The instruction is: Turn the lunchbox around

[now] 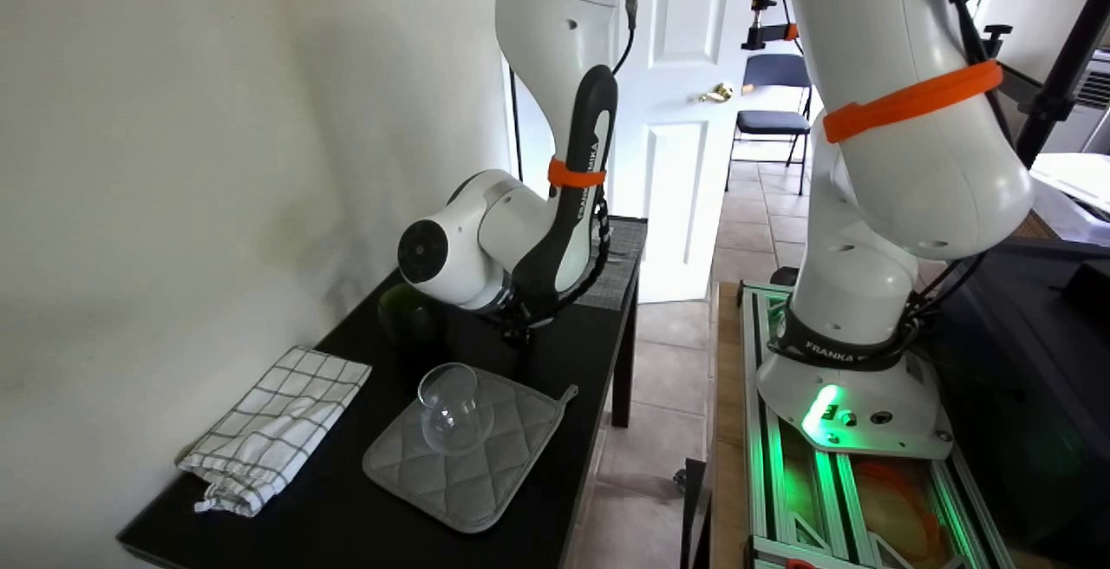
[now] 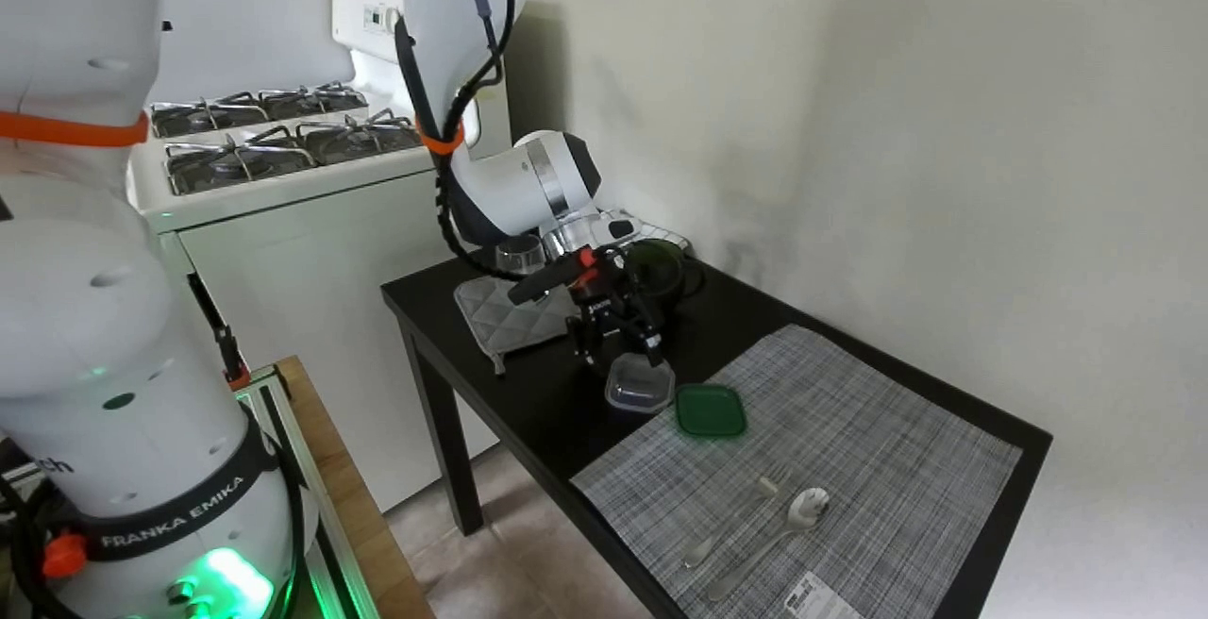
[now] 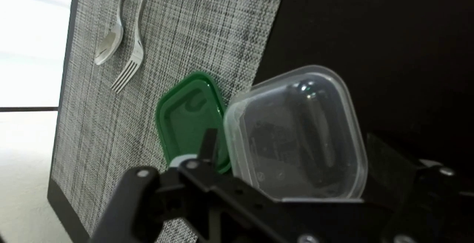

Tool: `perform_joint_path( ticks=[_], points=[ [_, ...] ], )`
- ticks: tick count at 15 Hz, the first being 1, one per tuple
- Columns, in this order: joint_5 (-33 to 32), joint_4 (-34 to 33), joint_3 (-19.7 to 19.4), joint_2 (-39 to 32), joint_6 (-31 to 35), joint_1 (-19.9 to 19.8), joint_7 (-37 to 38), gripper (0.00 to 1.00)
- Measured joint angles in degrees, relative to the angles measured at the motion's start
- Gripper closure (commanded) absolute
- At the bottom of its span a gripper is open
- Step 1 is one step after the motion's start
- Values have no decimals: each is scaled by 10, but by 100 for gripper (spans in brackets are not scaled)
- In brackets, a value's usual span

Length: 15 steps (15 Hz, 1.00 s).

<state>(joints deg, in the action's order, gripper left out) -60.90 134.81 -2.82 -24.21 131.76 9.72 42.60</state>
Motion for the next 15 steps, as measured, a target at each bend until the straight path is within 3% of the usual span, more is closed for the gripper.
perform_joint_path(
  ticks=[7,8,13,15],
  points=[
    [-106,1,0,-12,77,-22,18,0],
    [-117,1,0,-12,87,-27,18,23],
    [-147,-1,2,-8,108,-43,18,42],
    [-155,-3,4,-4,108,-45,18,55]
  ],
)
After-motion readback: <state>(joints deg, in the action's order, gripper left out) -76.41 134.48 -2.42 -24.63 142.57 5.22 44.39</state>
